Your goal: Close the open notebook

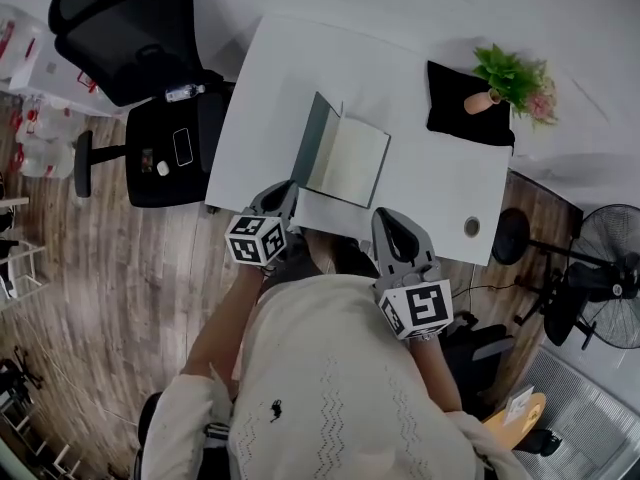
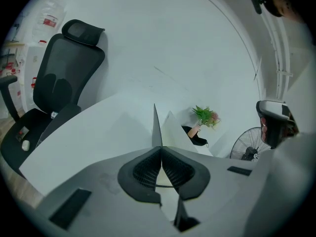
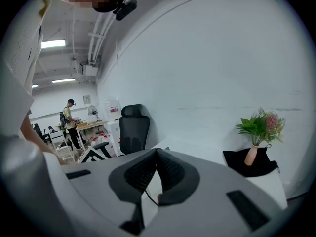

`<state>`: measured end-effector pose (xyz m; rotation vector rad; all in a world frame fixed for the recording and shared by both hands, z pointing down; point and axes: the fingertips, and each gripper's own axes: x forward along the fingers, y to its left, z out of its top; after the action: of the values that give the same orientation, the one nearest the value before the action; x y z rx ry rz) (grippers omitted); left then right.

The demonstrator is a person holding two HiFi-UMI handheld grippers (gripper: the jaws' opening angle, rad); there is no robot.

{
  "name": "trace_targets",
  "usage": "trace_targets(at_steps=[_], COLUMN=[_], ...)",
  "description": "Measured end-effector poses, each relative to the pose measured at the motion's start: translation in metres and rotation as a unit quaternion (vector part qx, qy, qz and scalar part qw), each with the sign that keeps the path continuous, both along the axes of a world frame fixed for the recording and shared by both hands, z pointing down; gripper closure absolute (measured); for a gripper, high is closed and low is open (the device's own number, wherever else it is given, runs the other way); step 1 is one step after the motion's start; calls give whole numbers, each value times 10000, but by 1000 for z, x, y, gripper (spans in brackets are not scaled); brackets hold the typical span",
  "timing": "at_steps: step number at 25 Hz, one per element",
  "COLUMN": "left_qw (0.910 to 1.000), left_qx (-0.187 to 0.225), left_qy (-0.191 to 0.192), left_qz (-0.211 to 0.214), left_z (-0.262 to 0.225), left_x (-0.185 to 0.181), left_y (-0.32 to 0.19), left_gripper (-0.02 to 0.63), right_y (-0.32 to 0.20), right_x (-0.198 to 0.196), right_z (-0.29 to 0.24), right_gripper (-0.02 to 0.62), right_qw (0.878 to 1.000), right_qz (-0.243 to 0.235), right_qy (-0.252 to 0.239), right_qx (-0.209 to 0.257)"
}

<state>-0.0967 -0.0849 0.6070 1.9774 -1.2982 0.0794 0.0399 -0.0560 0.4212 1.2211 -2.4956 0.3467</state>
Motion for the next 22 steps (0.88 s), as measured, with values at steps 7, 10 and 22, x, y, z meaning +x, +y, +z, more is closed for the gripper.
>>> trace_targets(at_steps=[7,10,22], left_qw=[10000,10000,9999], left_qx=[-3,-5,30], left_qy=[-26,-48,-80], left_qz=[-78,-77,52], left_z=[-4,-5,-10], left_x=[11,13,31], left_y=[4,8,13], left_gripper=[589,589,589], right_y=[4,6,8], right_x=[16,19,36], right_z=[1,1,2], right_gripper=[594,594,594], right_qw=[10000,9999,9997], right_qz=[14,37,138], right_qy=[-86,-112,-156], right_qx=[-47,-71,-90])
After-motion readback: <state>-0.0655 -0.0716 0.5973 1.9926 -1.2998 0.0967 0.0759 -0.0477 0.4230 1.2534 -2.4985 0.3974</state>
